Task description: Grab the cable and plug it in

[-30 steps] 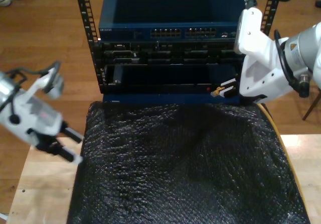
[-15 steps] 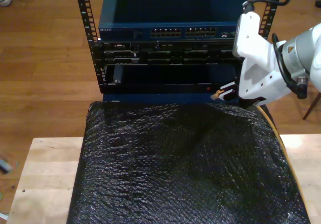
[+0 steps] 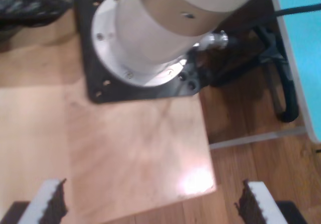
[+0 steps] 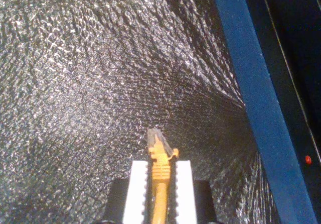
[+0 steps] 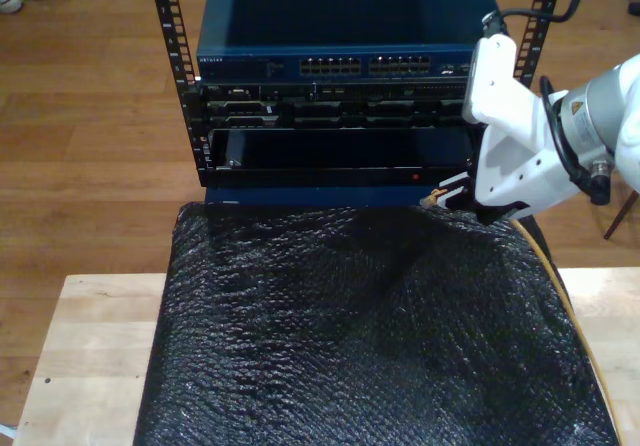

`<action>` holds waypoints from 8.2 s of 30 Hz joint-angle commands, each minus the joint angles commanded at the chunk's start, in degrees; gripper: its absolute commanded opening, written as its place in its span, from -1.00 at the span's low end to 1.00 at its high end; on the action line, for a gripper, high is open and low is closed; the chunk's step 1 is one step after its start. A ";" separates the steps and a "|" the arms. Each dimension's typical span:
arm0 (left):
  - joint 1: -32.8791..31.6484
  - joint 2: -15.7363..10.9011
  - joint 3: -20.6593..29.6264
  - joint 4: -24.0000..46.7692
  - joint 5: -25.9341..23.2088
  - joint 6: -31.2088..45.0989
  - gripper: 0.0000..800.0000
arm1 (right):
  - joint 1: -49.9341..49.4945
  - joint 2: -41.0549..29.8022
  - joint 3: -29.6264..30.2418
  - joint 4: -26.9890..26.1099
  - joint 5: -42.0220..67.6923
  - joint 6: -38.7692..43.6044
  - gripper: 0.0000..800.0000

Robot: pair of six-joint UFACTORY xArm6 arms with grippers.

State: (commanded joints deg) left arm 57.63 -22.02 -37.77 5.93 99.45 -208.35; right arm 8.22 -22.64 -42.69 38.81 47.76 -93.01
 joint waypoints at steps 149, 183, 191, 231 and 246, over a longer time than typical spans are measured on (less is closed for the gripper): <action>19.60 -6.95 31.12 -0.26 -35.87 27.60 1.00 | 16.79 19.60 7.82 -14.59 -77.27 -16.00 -1.00; 19.60 -6.95 31.12 -0.26 -35.87 27.60 1.00 | 17.23 34.46 -3.43 -14.42 -88.44 -15.30 -1.00; 19.60 -6.95 31.21 -0.26 -35.87 27.60 1.00 | 16.00 35.69 -3.69 -14.24 -91.52 -14.95 -1.00; 19.60 -6.95 31.12 -0.26 -35.87 27.60 1.00 | 16.53 51.60 -12.92 -11.96 -116.84 -7.38 -1.00; 19.60 -6.95 31.12 -0.26 -35.87 27.60 1.00 | 18.46 54.24 -12.22 -6.51 -122.11 -7.47 -1.00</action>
State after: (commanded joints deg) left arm 77.23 -28.97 -6.65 5.67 63.58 -180.75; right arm 26.68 31.60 -54.91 32.31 -74.35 -100.48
